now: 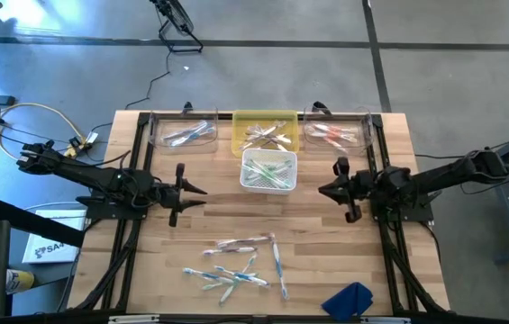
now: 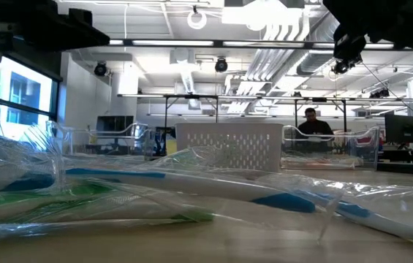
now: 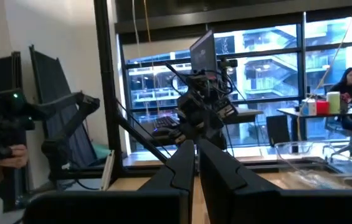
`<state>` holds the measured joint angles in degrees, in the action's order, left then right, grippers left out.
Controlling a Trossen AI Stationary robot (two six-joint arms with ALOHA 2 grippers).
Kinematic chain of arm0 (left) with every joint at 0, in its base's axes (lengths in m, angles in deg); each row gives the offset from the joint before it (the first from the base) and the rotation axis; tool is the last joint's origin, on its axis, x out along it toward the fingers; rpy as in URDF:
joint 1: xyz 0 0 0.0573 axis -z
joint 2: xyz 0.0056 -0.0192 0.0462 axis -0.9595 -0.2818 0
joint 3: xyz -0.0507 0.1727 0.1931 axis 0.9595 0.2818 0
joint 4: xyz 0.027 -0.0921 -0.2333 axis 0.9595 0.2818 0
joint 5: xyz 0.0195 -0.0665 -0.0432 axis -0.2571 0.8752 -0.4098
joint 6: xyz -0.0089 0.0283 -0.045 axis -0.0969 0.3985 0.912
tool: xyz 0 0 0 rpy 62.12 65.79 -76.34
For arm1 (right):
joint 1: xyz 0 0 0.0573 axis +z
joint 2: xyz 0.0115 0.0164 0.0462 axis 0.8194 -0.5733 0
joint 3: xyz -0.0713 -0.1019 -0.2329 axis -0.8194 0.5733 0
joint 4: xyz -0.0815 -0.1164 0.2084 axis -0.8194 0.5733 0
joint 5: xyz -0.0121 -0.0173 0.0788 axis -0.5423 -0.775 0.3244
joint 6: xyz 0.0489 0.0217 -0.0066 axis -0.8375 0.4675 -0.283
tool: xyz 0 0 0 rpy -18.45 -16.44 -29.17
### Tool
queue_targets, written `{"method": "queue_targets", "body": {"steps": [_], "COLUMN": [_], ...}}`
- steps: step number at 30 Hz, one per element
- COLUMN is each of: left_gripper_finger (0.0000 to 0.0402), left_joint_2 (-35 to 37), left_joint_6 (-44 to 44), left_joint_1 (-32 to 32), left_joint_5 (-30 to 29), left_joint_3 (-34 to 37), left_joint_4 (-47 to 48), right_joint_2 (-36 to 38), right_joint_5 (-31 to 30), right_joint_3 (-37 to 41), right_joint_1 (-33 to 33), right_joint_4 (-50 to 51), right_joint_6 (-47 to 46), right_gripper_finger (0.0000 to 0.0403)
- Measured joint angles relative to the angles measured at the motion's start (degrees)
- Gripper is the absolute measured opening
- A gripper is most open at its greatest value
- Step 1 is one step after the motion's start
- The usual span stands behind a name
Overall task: Pick & Place Toothbrushes
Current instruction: Put the purple toothbrush into the yellow bin
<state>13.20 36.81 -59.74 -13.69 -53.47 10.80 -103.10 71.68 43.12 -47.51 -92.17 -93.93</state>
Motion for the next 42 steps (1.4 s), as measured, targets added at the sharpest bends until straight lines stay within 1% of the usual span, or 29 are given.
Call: {"method": "queue_targets", "body": {"steps": [4, 6, 17, 21, 25, 29, 33, 38, 42], "left_gripper_finger": [0.0122, 0.0122, 0.0122, 0.0122, 0.0122, 0.0122, 0.0122, 0.0122, 0.0122], "left_joint_2": [0.0, 0.0, 0.0, -1.6, -6.0, -12.4, -18.6, -24.4, -29.1], "left_joint_6": [9.1, 11.8, 14.4, 15.6, 15.6, 16.0, 16.1, 17.1, 18.9], "left_joint_1": [0.0, 0.0, 0.0, 0.0, 0.0, 0.0, 0.0, 0.0, 0.6], "left_joint_5": [0.0, 0.0, 0.1, -0.6, -0.6, -0.4, 1.8, 5.8, 6.9], "left_joint_3": [0.0, 0.0, 0.0, 0.0, -0.2, -1.9, -4.3, -8.0, -11.4], "left_joint_4": [-3.1, -3.4, -3.2, -4.5, -6.3, -6.2, -6.2, -6.2, -6.1], "right_joint_2": [0.0, 0.0, -0.1, -0.2, -0.2, -0.2, -0.2, -0.2, -0.1], "right_joint_5": [1.9, 2.9, 2.8, 2.8, 2.8, 2.8, 2.8, 2.8, 2.8], "right_joint_3": [0.5, 0.5, 0.5, 0.5, 0.5, 0.5, 0.5, 0.5, 0.5], "right_joint_1": [0.0, 0.0, 0.0, 0.0, 0.0, 0.0, 0.0, 0.0, 0.0], "right_joint_4": [0.1, 0.1, 1.0, 2.2, 2.4, 2.4, 2.4, 2.5, 3.4], "right_joint_6": [-1.0, -1.0, -1.0, -1.1, -1.1, -1.2, -1.1, -1.1, -1.0], "right_gripper_finger": [0.0015, 0.0015, 0.0015, 0.0015, 0.0015, 0.0015, 0.0015, 0.0015, 0.0015]}}
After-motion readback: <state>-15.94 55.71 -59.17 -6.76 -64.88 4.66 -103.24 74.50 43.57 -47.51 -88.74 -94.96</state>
